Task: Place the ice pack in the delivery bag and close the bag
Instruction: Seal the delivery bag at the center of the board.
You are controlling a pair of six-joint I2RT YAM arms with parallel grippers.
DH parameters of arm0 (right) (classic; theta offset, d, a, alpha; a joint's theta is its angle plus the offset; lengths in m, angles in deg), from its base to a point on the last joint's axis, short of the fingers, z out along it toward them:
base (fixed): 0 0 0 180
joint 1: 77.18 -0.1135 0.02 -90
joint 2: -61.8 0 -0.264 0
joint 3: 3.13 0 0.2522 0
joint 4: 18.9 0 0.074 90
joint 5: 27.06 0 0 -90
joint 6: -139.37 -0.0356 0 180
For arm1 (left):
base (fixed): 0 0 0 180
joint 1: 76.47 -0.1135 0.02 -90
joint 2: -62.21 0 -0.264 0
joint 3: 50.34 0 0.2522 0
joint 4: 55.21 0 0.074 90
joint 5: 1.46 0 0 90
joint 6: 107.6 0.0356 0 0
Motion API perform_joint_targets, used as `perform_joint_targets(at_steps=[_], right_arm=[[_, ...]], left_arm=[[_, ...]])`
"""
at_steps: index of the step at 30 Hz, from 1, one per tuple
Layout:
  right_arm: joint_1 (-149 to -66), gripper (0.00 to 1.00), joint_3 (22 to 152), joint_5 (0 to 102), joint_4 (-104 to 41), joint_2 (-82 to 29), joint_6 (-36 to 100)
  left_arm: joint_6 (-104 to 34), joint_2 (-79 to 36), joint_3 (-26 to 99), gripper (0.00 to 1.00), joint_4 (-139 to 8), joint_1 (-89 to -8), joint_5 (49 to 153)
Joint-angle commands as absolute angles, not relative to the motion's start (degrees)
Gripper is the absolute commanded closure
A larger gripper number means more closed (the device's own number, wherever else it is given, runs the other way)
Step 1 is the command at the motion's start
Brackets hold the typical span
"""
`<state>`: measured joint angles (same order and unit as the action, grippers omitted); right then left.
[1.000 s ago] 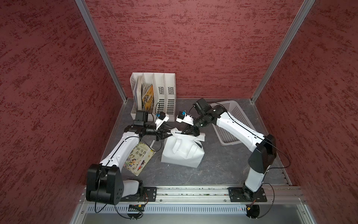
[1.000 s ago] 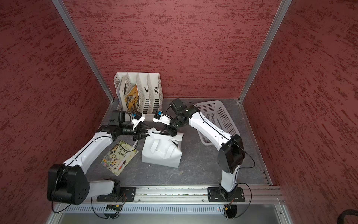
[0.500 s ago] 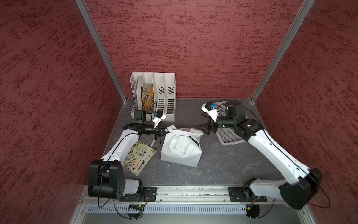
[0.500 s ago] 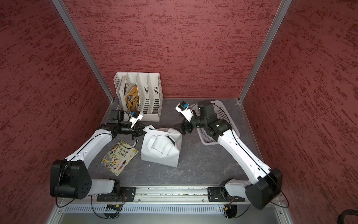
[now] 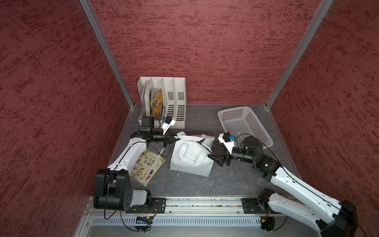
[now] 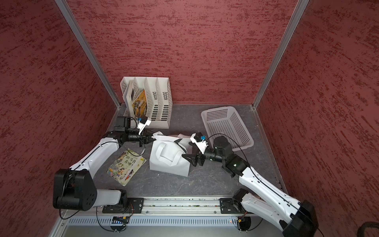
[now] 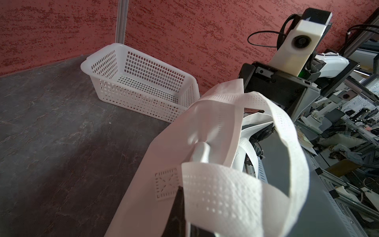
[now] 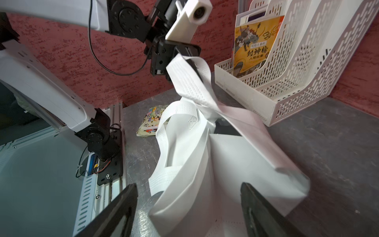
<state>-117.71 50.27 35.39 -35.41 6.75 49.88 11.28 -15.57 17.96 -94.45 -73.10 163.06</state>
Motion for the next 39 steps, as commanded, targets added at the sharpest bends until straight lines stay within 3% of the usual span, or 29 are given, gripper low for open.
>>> perform_joint_targets(at_steps=[1, 4, 7, 8, 11, 16, 21, 22, 28, 30, 33, 39], right_arm=[[-118.43, 0.28, 52.4, 40.33, -33.12, 4.4, 49.54], [-118.49, 0.44, 51.54, 41.69, -33.45, 3.79, 50.63], [-118.43, 0.89, 51.37, 45.43, -33.4, 3.96, 50.85], [-118.38, 0.99, 51.47, 47.39, -33.23, 3.9, 49.87], [-116.06, 1.0, 51.2, 50.66, -32.57, 3.24, 42.03], [-109.63, 1.0, 48.7, 43.59, -30.04, -0.81, 25.22], [-109.52, 1.0, 51.62, 39.64, -30.46, -4.88, 25.33], [-109.55, 0.92, 52.15, 37.8, -30.43, -4.89, 27.89], [-109.59, 0.18, 49.96, 37.18, -31.5, 4.66, 49.19], [-109.53, 0.03, 48.46, 38.15, -30.55, 8.13, 55.65], [-109.52, 0.02, 48.62, 36.51, -30.37, 7.79, 64.01], [-109.36, 0.02, 55.05, 36.92, -30.85, -0.78, 68.07]], left_arm=[[10.67, -14.49, 17.74, 1.0, -94.25, -73.51, 163.18], [11.0, -13.81, 17.52, 1.0, -95.01, -73.76, 163.03], [11.64, -13.22, 17.25, 1.0, -96.08, -73.91, 162.94], [12.3, -13.01, 17.21, 1.0, -96.76, -73.89, 162.74], [13.15, -11.98, 16.31, 1.0, -97.27, -74.38, 161.9], [13.69, -10.43, 14.1, 1.0, -96.09, -76.02, 160.7], [12.42, -10.37, 14.09, 1.0, -95.2, -75.57, 160.08], [12.15, -10.45, 14.31, 1.0, -95.22, -75.3, 160.16], [11.01, -11.02, 15.9, 1.0, -95.77, -73.9, 160.17], [11.03, -10.92, 16.05, 1.0, -95.85, -73.62, 160.17], [11.16, -10.91, 16.12, 1.0, -95.91, -73.65, 160.23], [11.94, -11.72, 16.69, 1.0, -96.72, -73.6, 161.08]])
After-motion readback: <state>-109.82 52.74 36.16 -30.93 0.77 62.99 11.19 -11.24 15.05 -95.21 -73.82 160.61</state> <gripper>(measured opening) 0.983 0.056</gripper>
